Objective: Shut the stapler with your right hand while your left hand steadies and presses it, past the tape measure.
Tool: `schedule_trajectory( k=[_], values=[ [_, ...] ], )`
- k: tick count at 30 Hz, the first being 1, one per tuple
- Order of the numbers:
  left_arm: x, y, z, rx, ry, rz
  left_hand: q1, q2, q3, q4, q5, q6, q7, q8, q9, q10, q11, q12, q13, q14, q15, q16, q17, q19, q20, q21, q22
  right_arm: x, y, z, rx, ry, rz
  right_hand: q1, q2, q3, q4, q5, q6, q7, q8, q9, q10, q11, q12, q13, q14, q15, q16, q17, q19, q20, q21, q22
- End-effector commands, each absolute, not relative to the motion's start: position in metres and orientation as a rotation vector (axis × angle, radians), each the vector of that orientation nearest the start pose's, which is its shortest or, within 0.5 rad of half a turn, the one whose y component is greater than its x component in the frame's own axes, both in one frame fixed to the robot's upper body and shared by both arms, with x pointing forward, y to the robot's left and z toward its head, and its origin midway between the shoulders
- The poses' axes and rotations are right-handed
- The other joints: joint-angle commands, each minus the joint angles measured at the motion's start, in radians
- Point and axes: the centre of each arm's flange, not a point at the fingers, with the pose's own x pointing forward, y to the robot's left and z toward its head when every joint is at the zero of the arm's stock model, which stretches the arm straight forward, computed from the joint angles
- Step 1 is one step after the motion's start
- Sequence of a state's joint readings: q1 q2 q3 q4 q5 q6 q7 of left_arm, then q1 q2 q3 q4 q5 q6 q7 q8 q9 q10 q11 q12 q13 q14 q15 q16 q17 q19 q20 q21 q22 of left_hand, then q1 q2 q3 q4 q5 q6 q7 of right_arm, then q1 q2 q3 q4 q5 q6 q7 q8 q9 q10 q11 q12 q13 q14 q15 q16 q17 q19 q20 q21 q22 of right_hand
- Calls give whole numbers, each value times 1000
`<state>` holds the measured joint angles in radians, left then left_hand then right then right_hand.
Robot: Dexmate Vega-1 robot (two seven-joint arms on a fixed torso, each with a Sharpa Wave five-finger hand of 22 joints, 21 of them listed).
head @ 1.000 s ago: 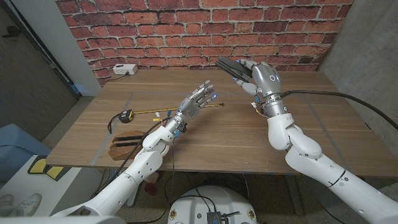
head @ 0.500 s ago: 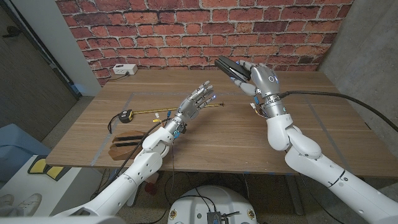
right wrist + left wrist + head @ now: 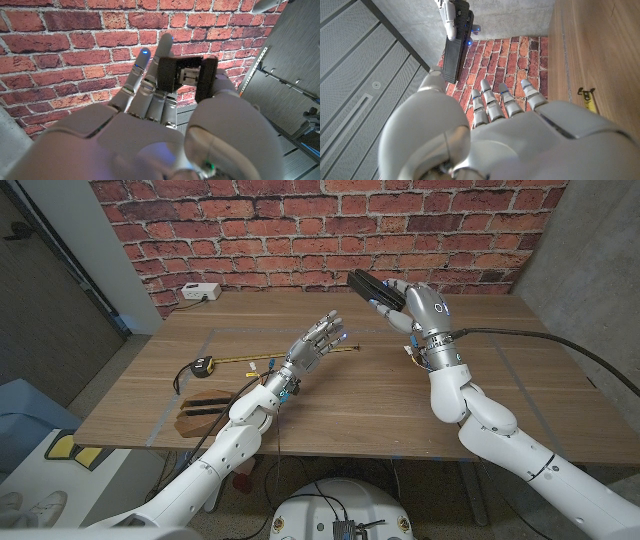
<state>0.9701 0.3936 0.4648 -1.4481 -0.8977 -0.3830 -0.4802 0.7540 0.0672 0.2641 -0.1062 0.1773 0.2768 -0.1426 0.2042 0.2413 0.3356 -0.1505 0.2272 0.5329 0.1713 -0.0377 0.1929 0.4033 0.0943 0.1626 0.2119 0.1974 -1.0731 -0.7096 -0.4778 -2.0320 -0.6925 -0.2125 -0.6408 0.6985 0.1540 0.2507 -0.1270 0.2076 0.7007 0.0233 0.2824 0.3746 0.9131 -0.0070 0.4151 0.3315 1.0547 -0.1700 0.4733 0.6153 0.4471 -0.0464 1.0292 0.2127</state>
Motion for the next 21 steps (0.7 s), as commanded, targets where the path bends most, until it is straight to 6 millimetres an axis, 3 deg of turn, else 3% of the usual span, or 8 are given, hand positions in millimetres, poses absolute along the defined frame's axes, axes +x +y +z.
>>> schedule_trajectory(
  k=[1, 4, 7, 8, 10, 15, 17, 21],
  values=[
    [588, 148, -68, -294, -670, -819, -4, 0, 9, 2, -2, 7, 0, 7, 1, 12, -3, 5, 0, 6, -31, 7, 1, 1, -1, 10, 4, 483, -196, 20, -1040, -1083, -423, -33, 53, 319, 284, 12, 39, -55, -9, 47, 148, -147, 9, 9, 15, -59, 3, 4, -11, -137, 7, -2],
    [588, 147, -68, -295, -670, -820, -5, 1, 10, 1, -2, 7, 1, 7, 1, 12, -2, 5, 0, 6, -32, 7, 0, 0, -2, 10, 4, 483, -198, 21, -1009, -1082, -409, -16, 49, 349, 262, 11, 37, -54, -17, 69, 190, -155, 53, 35, 61, -59, 22, 29, -20, -139, 21, -5],
    [587, 147, -69, -295, -669, -819, -5, 1, 10, 1, -2, 7, 2, 7, 0, 12, -1, 5, 0, 6, -31, 7, -1, 0, -2, 10, 4, 483, -199, 22, -987, -1087, -392, -4, 42, 370, 246, 2, 42, -53, -33, 104, 238, -189, 152, 119, 108, -56, 40, 83, -31, -141, 50, -8],
    [587, 147, -69, -296, -668, -818, -5, 1, 10, 1, -2, 7, 1, 7, 0, 12, -2, 5, 0, 6, -31, 7, -1, 0, -2, 10, 4, 483, -199, 22, -979, -1088, -386, -4, 36, 380, 238, -6, 75, -56, -51, 162, 195, -203, 319, 336, 118, -56, 34, 170, -61, -130, 93, -13],
    [587, 148, -69, -295, -669, -817, -5, 1, 11, 0, -2, 7, 0, 7, 0, 12, -2, 5, -1, 5, -31, 7, -2, 0, -1, 10, 4, 484, -199, 22, -967, -1084, -366, -11, 36, 388, 239, -5, 50, -63, -78, 207, 180, -200, 457, 509, 172, -55, 62, 277, -46, -136, 139, -17],
    [585, 148, -69, -292, -668, -816, -6, 3, 11, 0, -2, 8, 1, 7, -1, 13, -2, 6, -1, 5, -32, 8, -3, 0, 0, 10, 4, 485, -198, 20, -946, -1085, -362, -15, 30, 387, 229, -5, 45, -71, -88, 223, 197, -197, 545, 623, 246, -55, 160, 434, -19, -134, 176, -18],
    [585, 148, -69, -291, -667, -816, -6, 3, 12, 0, -1, 8, 1, 7, -1, 12, -2, 6, -1, 6, -31, 8, -3, 0, 1, 10, 4, 485, -198, 20, -936, -1090, -361, -22, 27, 385, 218, -5, 45, -70, -92, 225, 154, -195, 581, 723, 221, -52, 263, 608, -15, -130, 200, -18],
    [585, 148, -71, -292, -664, -814, -7, 4, 13, -1, -1, 8, 0, 7, -2, 12, -1, 6, -1, 6, -31, 8, -4, 1, 2, 10, 4, 485, -198, 19, -928, -1099, -347, -23, 24, 388, 206, -6, 51, -56, -84, 245, 171, -195, 634, 816, 215, -52, 364, 628, 3, -134, 218, -21]
  ],
)
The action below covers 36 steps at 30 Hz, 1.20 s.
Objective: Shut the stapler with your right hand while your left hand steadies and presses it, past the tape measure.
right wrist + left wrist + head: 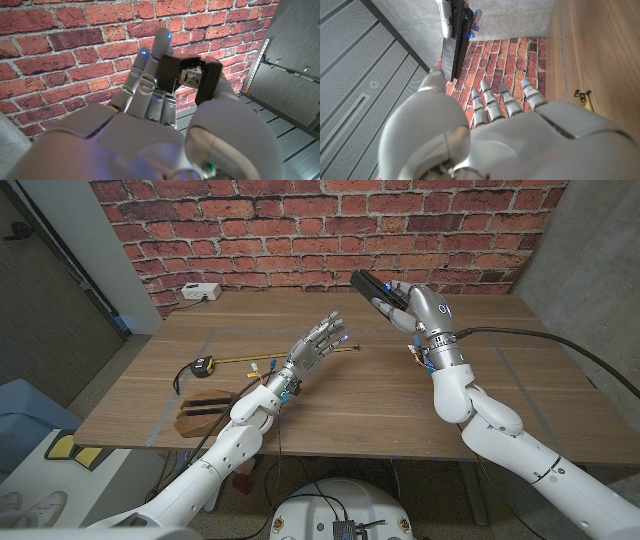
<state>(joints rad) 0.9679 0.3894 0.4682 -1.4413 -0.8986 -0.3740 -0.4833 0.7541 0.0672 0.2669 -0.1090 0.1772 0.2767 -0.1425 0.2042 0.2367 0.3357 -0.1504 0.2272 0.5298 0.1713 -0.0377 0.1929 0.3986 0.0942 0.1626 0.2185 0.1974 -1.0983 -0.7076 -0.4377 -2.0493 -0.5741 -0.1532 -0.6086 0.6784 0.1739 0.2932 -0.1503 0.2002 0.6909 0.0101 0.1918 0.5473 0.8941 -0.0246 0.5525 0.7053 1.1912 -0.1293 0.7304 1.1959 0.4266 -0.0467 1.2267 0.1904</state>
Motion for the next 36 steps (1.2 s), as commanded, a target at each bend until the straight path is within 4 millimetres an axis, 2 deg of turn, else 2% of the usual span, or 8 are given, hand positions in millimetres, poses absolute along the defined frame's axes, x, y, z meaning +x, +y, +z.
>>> schedule_trajectory(
  k=[1, 4, 10, 13, 18, 22, 25, 36],
  values=[
    [585, 148, -71, -293, -663, -815, -7, 5, 10, 2, -1, 9, 0, 7, 3, 12, 0, 6, 2, 6, -32, 8, 0, 1, 1, 4, 4, 484, -198, 19, -926, -1104, -342, -5, 5, 348, 229, 2, 60, -39, 7, 79, 192, -176, 512, 468, 75, -92, 131, 47, 24, -135, 22, 0],
    [585, 148, -71, -290, -662, -815, -7, 5, 11, 1, -1, 9, 0, 7, 2, 11, -1, 6, 2, 6, -32, 8, -1, 1, 2, 4, 4, 483, -197, 19, -914, -1110, -325, -2, 5, 352, 224, 2, 59, -35, 8, 88, 205, -178, 517, 471, 73, -92, 166, 48, 32, -140, 25, -1],
    [585, 148, -72, -293, -663, -813, -7, 7, 12, 0, -1, 8, -1, 7, 1, 11, -4, 6, 1, 5, -34, 8, -3, 4, 0, 5, 4, 483, -197, 19, -890, -1115, -281, 3, 4, 355, 212, 0, 60, -27, 9, 102, 236, -177, 496, 426, 80, -90, 231, 49, 42, -142, 32, -2],
    [585, 148, -74, -295, -663, -812, -7, 8, 13, 0, 0, 8, -1, 6, 1, 11, -4, 6, 1, 5, -34, 9, -3, 4, 0, 6, 4, 481, -195, 20, -892, -1121, -259, 10, 7, 359, 204, -1, 59, -15, 11, 112, 260, -169, 495, 413, 83, -88, 265, 49, 60, -138, 43, -1],
    [585, 149, -75, -296, -663, -811, -7, 9, 14, -1, 0, 9, -2, 7, 0, 12, -4, 7, 1, 5, -34, 9, -5, 4, 0, 6, 4, 479, -193, 20, -875, -1140, -248, 17, 11, 365, 198, -3, 63, 7, 17, 131, 265, -167, 495, 413, 84, -85, 308, 47, 75, -138, 52, -2],
    [584, 149, -75, -296, -664, -809, -8, 9, 14, -2, 0, 9, -3, 7, -1, 12, -5, 7, 0, 5, -35, 9, -6, 4, 0, 6, 4, 479, -193, 20, -880, -1153, -249, 18, 12, 368, 200, -4, 62, 4, 18, 143, 267, -166, 495, 414, 78, -85, 328, 46, 78, -138, 55, -3],
    [584, 150, -75, -295, -662, -808, -8, 10, 15, -2, 0, 10, -3, 7, -1, 12, -5, 7, 0, 6, -35, 10, -7, 4, 1, 6, 4, 480, -193, 19, -889, -1157, -243, 18, 12, 372, 206, -6, 62, -1, 20, 159, 261, -167, 513, 448, 66, -84, 358, 46, 75, -139, 57, -4],
    [584, 142, -70, -288, -668, -832, -31, -3, 2, 3, -3, 0, -2, 2, -4, 13, -4, 9, -1, 9, -38, 13, -10, 2, -4, 6, 4, 484, -189, 13, -883, -1156, -210, 10, 9, 376, 221, -8, 56, -15, 8, 166, 256, -174, 503, 439, 39, -84, 406, 45, 59, -142, 52, -6]
  ],
)
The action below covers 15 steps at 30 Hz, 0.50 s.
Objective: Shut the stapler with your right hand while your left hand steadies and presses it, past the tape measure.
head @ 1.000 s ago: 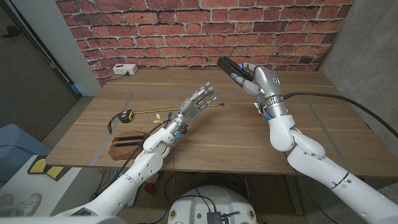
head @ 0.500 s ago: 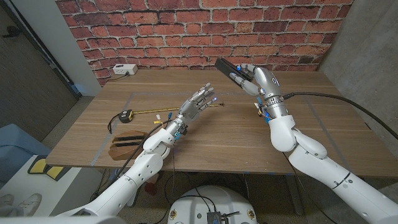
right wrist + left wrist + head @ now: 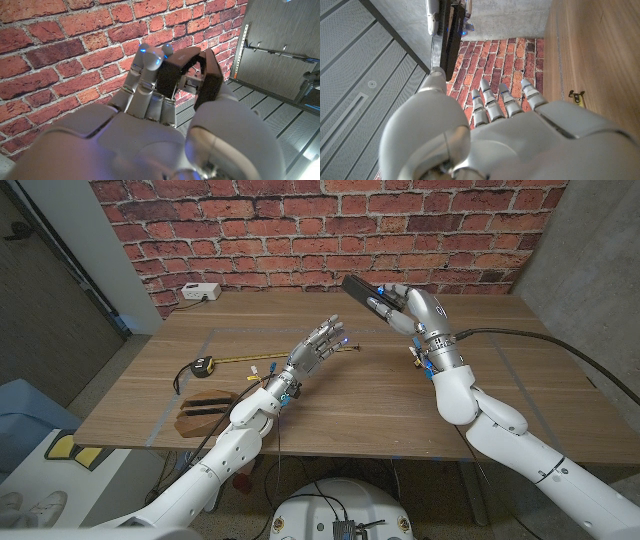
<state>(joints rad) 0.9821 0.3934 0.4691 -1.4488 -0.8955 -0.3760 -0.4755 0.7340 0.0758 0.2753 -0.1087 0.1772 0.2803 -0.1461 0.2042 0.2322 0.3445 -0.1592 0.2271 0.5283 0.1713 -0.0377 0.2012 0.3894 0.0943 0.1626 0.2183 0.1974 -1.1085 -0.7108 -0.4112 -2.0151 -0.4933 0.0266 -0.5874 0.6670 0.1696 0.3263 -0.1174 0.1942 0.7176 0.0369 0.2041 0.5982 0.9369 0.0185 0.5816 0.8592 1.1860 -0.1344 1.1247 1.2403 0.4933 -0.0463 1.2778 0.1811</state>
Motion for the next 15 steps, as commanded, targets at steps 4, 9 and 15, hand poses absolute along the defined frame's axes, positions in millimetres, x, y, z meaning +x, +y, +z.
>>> schedule_trajectory(
  k=[4, 9, 15],
  values=[
    [580, 138, -65, -261, -681, -841, -39, -36, -26, 10, -4, -14, 6, -2, -3, -5, 8, 5, -2, 6, -38, 6, -2, 1, -4, 6, 4, 483, -187, 11, -880, -1155, -205, 18, 13, 343, 192, -2, 31, -43, -8, 111, 211, -217, 473, 284, 36, -79, 26, 0, -9, -143, 0, 3],
    [576, 134, -61, -244, -694, -853, -66, -60, -45, 14, 0, -28, 40, -6, -7, -21, 15, -1, -7, 1, -33, 5, -6, 1, -1, 6, 4, 480, -184, 12, -871, -1158, -194, 15, 14, 345, 198, -2, 32, -41, -13, 104, 212, -216, 468, 276, 24, -79, 52, -1, -12, -143, -2, 2],
    [573, 129, -59, -241, -706, -869, -79, -77, -57, 14, 5, -47, 67, -12, -12, -39, 16, -7, -12, -12, -31, 0, -11, 0, 2, 6, 4, 476, -179, 14, -869, -1162, -177, 11, 15, 347, 203, -2, 31, -47, -16, 96, 212, -217, 474, 284, 10, -79, 86, -2, -13, -143, -2, 3]
  ],
)
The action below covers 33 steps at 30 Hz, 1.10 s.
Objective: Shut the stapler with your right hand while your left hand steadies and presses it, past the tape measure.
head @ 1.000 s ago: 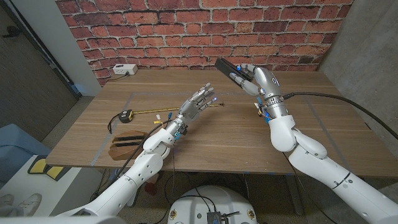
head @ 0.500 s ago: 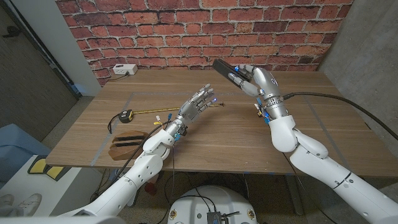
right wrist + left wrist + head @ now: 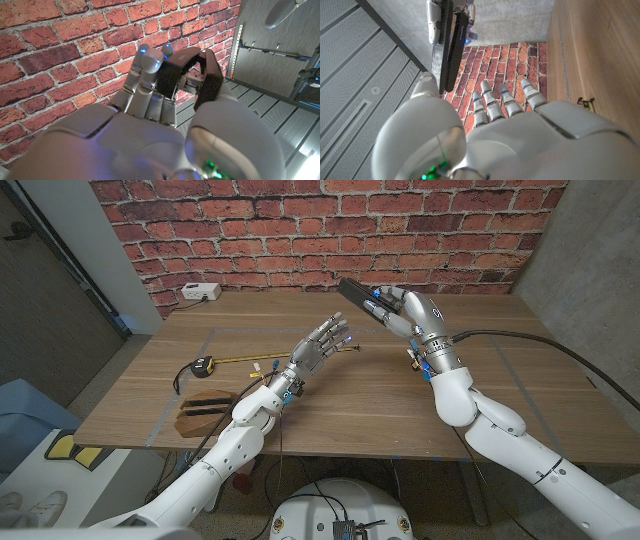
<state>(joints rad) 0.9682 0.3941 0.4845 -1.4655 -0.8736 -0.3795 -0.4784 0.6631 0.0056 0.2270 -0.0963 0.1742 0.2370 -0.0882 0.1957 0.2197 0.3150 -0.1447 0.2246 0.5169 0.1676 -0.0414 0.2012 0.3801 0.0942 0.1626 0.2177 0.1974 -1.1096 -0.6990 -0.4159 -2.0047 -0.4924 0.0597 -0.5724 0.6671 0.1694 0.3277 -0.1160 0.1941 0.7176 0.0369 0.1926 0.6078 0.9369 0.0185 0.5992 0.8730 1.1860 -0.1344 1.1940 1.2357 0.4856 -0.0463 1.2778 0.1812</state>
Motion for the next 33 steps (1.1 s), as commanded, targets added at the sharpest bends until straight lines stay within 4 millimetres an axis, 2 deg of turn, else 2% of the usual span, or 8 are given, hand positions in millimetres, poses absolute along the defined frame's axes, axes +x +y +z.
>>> schedule_trajectory(
  k=[1, 8, 11, 12, 14, 16, 21, 33],
  values=[
    [573, 128, -59, -242, -708, -872, -9, -9, -10, 1, 9, -4, 9, -4, 0, -10, 1, -4, -1, -12, -28, -1, -2, 1, 2, 7, 4, 475, -178, 14, -866, -1162, -172, 11, 15, 346, 202, -2, 32, -45, -4, 85, 210, -217, 457, 272, 9, -79, 20, 3, -4, -145, -2, 2],
    [570, 121, -57, -242, -720, -892, -11, -18, -15, -1, 12, -1, 5, -1, -3, -3, 12, -2, -4, -26, -30, -7, -8, 2, -1, 7, 3, 471, -172, 14, -865, -1163, -150, 9, 15, 348, 205, -2, 31, -45, -4, 79, 212, -217, 456, 267, -2, -79, 48, 2, -6, -144, -4, 2],
    [568, 119, -55, -242, -726, -898, -12, -22, -17, -3, 14, -2, -10, -2, -5, -9, 9, -4, -7, -28, -30, -8, -12, 1, -1, 6, 3, 469, -170, 14, -868, -1162, -141, 8, 15, 348, 207, -2, 30, -46, -4, 77, 212, -217, 450, 256, -5, -79, 56, 2, -6, -145, -4, 2],
    [567, 118, -55, -245, -731, -901, -12, -22, -18, -3, 15, -3, -12, -2, -5, -9, 4, -4, -7, -29, -29, -8, -13, 0, -1, 6, 3, 467, -170, 14, -872, -1162, -137, 7, 15, 348, 207, -2, 29, -47, -4, 76, 216, -217, 456, 262, -6, -79, 59, 2, -6, -145, -4, 2],
    [566, 118, -54, -248, -736, -900, -14, -27, -22, -4, 20, 5, -20, 3, -9, 3, -36, 0, -12, -28, -32, -6, -21, 0, -1, 6, 2, 466, -169, 13, -873, -1164, -136, 7, 15, 349, 208, -2, 30, -47, -4, 75, 216, -216, 458, 265, -9, -79, 67, 2, -6, -145, -4, 2],
    [563, 117, -53, -251, -744, -902, -13, -28, -23, -6, 22, 17, -29, 7, -11, 13, -45, 4, -15, -26, -38, -5, -25, 1, -4, 6, 2, 464, -168, 14, -874, -1164, -134, 6, 15, 349, 208, -2, 29, -47, -3, 75, 211, -217, 458, 267, -10, -79, 70, 2, -7, -146, -5, 2],
    [561, 115, -54, -258, -752, -908, -14, -30, -25, -6, 25, 24, -31, 9, -12, 21, -49, 6, -19, -24, -42, -4, -30, 1, -5, 6, 2, 462, -167, 14, -884, -1166, -129, 4, 15, 349, 211, -2, 29, -48, -1, 76, 207, -217, 459, 269, -18, -78, 87, 1, -10, -146, -6, 2],
    [560, 116, -52, -278, -760, -900, -22, -26, -31, -1, 35, 82, -65, 27, -16, 67, -60, 20, -30, -13, -52, 4, -42, 6, -10, 8, 2, 463, -162, 13, -909, -1184, -123, 2, 15, 350, 214, -2, 35, -52, -1, 70, 210, -219, 463, 267, -34, -78, 119, 1, -13, -149, -7, 3]
  ],
)
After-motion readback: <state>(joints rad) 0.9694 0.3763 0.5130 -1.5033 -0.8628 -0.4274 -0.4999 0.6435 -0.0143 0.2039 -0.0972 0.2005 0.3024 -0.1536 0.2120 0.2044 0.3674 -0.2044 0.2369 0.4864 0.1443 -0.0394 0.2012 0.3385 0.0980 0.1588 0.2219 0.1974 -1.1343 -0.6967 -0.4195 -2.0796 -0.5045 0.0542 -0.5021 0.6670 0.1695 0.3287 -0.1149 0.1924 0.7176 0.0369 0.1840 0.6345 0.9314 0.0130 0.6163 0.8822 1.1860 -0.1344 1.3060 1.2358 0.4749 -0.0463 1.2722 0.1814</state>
